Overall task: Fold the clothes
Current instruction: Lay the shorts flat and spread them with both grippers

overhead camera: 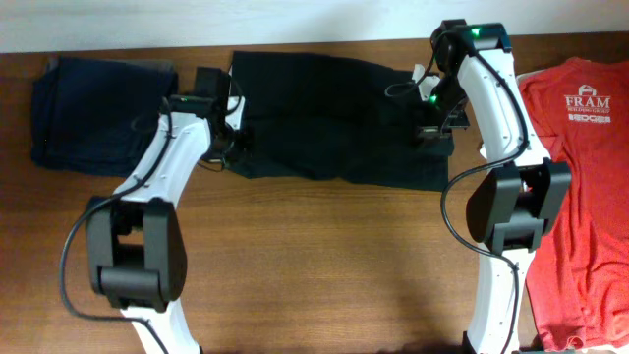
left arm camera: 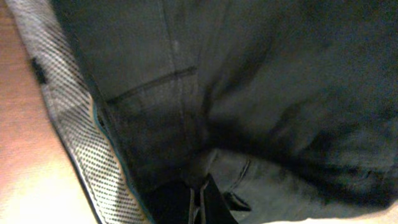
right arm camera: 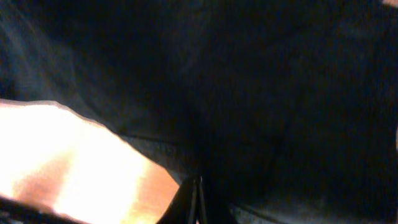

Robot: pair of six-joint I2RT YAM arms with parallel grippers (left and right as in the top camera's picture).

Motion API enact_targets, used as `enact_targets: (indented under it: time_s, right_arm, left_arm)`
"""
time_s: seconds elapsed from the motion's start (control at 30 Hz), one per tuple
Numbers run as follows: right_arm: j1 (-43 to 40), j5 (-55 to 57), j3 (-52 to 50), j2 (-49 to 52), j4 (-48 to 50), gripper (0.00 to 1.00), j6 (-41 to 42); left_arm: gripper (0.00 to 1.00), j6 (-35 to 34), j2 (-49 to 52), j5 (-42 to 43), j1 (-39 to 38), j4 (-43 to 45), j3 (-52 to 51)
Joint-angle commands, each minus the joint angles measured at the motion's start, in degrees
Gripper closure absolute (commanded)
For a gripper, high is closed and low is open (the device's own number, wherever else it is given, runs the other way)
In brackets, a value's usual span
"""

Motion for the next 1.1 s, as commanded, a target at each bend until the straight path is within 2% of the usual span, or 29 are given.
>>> enact_targets:
  time_s: [0.0, 0.07, 0.2, 0.27, 0.33, 0.4, 0.5, 0.53, 0.63, 0.8, 1.03, 1.07]
  right_arm:
    - [-0.13, -2.58, 0.87, -0.35, -4.22, 0.96, -0.72]
    - [0.48, -6.23, -0.15, -0.42, -4.22, 0.96, -0.70]
    - [4.59, -6.03, -7.54, -1.77, -4.22, 0.96, -0.50]
    - [5.33, -3.32, -19.54, -8.15, -4.22, 0.96, -0.52]
    - [5.31, -3.34, -26.03, -13.51, -4.17, 0.96, -0.48]
    - [5.42, -3.34, -32.94, -17.97, -2.34, 0.96, 3.06]
    - [5.40, -3.37, -45.44, -20.11, 2.95, 0.96, 5.46]
    - [5.40, -3.37, -50.66, -20.11, 5.88, 0.96, 5.81]
    - [5.40, -3.37, -58.93, -20.11, 9.68, 0.96, 6.05]
    - [5.40, -3.74, -65.18, -20.11, 10.03, 0.96, 6.27]
    - [5.46, -8.33, -68.48, -20.11, 8.37, 0.96, 6.82]
    - [5.44, -8.55, -68.41, -20.17, 7.34, 0.62, 6.51]
  left_arm:
    - [0.99, -0.33, -6.67, -0.61, -0.02, -6.84, 3.28]
    - [0.99, -0.31, -6.99, -0.66, -0.02, -12.48, 3.28]
    - [0.99, -0.31, -7.10, -0.87, 0.15, -19.08, 3.26]
    - [0.99, -0.31, -7.10, -0.85, 1.64, -22.58, 3.26]
    - [0.99, -0.31, -7.10, -0.81, 2.62, -23.45, 3.26]
    - [0.98, -0.31, -7.10, -0.83, 2.62, -26.25, 3.19]
    - [0.98, -0.28, -7.08, -0.90, 2.56, -27.23, 2.08]
    - [0.94, -0.28, -7.08, -2.45, 2.58, -27.65, 1.11]
    - [0.94, -0.31, -7.08, -7.78, 2.62, -27.67, -1.90]
    - [0.94, -0.74, -7.08, -9.97, 2.62, -24.79, -10.45]
    - [0.94, -0.74, -7.08, -12.20, 2.62, -25.35, -11.39]
    - [0.89, -0.74, -7.08, -12.17, 2.62, -25.57, -11.39]
